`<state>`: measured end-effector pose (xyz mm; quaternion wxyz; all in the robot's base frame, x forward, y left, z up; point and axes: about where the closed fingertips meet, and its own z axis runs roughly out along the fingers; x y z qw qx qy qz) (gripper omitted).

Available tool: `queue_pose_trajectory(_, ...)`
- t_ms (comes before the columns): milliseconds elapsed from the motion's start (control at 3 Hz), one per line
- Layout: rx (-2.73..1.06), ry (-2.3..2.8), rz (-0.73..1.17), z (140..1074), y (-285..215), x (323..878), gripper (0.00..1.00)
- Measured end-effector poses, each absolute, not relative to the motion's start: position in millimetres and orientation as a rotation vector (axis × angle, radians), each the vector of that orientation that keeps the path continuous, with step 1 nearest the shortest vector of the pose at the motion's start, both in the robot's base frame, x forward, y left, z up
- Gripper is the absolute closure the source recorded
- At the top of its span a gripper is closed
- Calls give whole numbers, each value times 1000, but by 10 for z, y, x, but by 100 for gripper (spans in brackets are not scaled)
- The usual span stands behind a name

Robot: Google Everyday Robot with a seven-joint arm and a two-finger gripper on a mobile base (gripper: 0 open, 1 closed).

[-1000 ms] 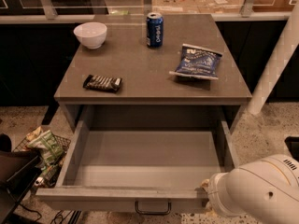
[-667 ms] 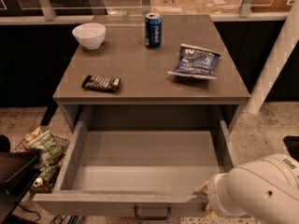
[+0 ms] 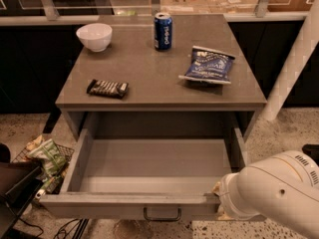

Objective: Close top drawer

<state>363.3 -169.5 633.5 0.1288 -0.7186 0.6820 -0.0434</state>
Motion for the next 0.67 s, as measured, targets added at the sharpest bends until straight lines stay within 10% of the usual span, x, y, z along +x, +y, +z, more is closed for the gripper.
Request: queue_pose_trajectory(667,-2115,1940,-193,6511,-1706,4006,100)
